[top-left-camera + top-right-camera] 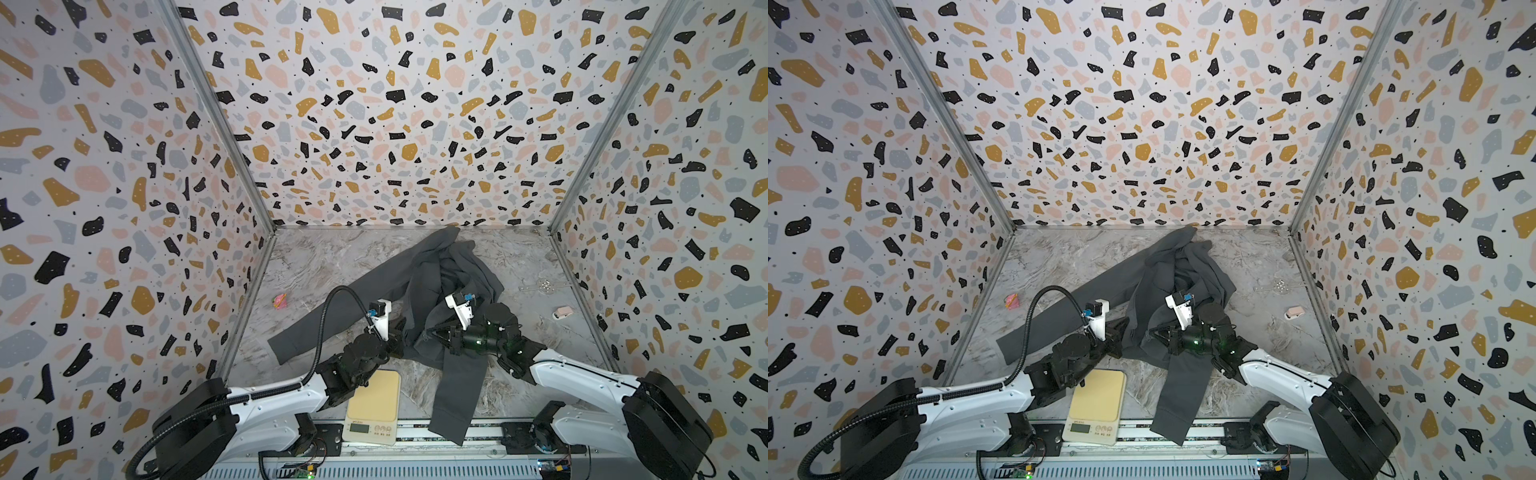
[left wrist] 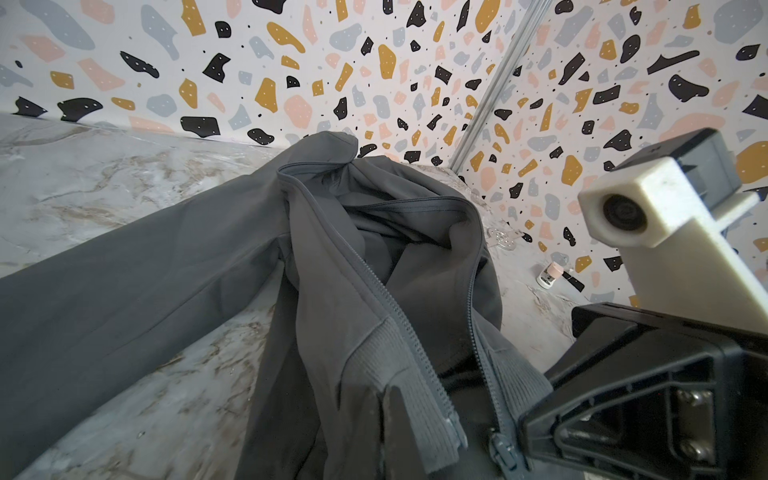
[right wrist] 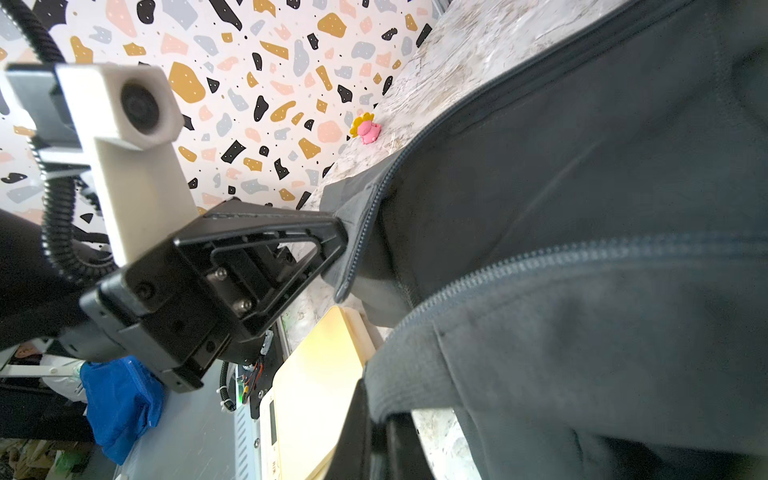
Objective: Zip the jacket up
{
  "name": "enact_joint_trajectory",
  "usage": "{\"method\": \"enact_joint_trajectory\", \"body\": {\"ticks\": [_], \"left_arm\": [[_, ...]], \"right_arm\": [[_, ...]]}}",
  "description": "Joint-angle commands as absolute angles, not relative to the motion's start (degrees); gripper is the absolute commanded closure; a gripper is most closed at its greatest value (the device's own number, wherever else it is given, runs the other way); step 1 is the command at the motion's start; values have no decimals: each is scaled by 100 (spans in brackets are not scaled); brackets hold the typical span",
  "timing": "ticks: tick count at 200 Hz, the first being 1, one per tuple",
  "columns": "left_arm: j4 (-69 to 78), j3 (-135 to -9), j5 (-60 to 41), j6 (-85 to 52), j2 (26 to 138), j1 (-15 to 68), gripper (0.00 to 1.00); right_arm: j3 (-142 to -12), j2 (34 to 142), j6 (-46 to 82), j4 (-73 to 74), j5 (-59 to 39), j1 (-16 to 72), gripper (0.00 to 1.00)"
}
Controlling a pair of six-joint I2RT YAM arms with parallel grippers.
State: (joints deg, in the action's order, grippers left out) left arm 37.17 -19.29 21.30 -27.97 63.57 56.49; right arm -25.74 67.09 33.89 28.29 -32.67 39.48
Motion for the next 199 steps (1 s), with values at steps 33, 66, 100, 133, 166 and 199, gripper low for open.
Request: {"method": "enact_joint_trajectory", "body": {"ticks": [33,66,100,133,166,199], "left_arm": [[4702,-1801,2536,-2557,6563,5874,100],[4615,-1819,2318,-2560,6660,5872,100],[4234,-1878,2180,-2674,6719,5871,100],[3263,-2127,2092,-2850,6933,5871,100],[2483,-2420,1623,-2994,7381,5878,100],[2119,-2703,956,-3139,7838,5871,100]], "right_arm": [[-2667,6588,3674,2986,-3147,3955,100],[-2843,6470,3568,2582,-3102,3938,100],[-3406,6556,3213,1323,-2478,3930,100],[-3639,6816,3026,351,-1644,3929,100],[-3559,6934,3006,-47,-1152,3929,100],[-3464,6842,2955,-323,-994,3870,100]]}}
